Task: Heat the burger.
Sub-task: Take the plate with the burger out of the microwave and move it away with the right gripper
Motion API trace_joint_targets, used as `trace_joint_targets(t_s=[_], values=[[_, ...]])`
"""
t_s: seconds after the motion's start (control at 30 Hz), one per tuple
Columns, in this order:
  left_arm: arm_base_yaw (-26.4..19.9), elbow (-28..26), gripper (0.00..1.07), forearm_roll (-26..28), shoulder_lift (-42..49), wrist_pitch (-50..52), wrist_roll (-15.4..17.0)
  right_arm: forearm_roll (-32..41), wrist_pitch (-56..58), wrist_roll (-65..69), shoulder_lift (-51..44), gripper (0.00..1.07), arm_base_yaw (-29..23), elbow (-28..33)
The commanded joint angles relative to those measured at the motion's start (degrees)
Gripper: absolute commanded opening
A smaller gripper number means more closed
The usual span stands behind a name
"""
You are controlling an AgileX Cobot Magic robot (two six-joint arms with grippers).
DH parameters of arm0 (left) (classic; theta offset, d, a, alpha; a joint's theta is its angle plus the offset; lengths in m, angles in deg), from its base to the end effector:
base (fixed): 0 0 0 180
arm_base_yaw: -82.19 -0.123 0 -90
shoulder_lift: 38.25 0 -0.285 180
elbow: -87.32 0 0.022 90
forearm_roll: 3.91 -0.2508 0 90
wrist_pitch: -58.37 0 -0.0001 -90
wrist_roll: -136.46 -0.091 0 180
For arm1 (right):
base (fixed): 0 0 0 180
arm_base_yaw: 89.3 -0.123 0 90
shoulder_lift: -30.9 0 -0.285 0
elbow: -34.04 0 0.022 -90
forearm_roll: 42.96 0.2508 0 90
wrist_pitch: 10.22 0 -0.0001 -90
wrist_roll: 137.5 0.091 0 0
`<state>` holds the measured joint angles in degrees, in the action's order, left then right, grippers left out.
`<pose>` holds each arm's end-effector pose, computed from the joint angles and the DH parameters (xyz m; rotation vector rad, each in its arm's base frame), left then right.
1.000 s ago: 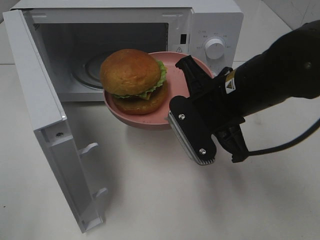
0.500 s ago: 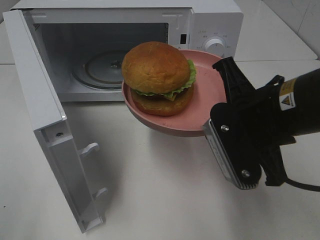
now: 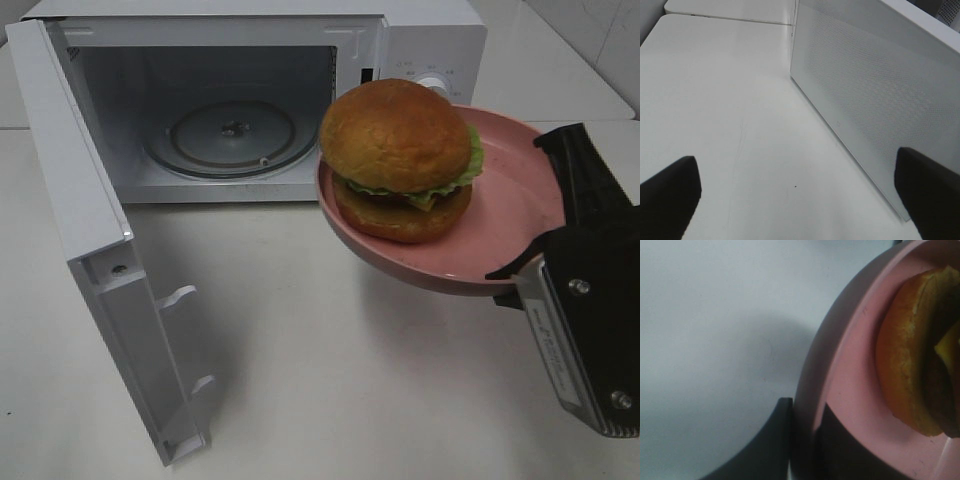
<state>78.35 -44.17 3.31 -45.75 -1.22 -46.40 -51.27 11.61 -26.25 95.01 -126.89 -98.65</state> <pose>-0.0046 -0.0102 0.2798 -0.0125 2.0121 -0.0756 0.1483 0.1080 0.2462 -1.9611 1.3048 -0.4002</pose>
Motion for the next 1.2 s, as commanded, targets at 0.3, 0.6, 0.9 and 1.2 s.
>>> trace_joint_targets(t_s=[0.3, 0.6, 0.9, 1.2], values=[[-0.23, 0.34, 0.98, 0.52, 1.15, 0.29, 0.40, -19.54, 7.73, 26.36, -5.44, 0.00, 0.00, -0.11], [-0.23, 0.34, 0.98, 0.52, 1.15, 0.29, 0.40, -34.89, 16.73, 50.48, -5.44, 0.00, 0.00, -0.11], [-0.23, 0.34, 0.98, 0.52, 1.15, 0.29, 0.40, -38.79, 23.20, 63.48, -5.39, 0.00, 0.00, -0.11], [-0.23, 0.34, 0.98, 0.52, 1.15, 0.29, 0.40, -40.97, 29.79, 81.07, 4.30, 0.00, 0.00, -0.29]])
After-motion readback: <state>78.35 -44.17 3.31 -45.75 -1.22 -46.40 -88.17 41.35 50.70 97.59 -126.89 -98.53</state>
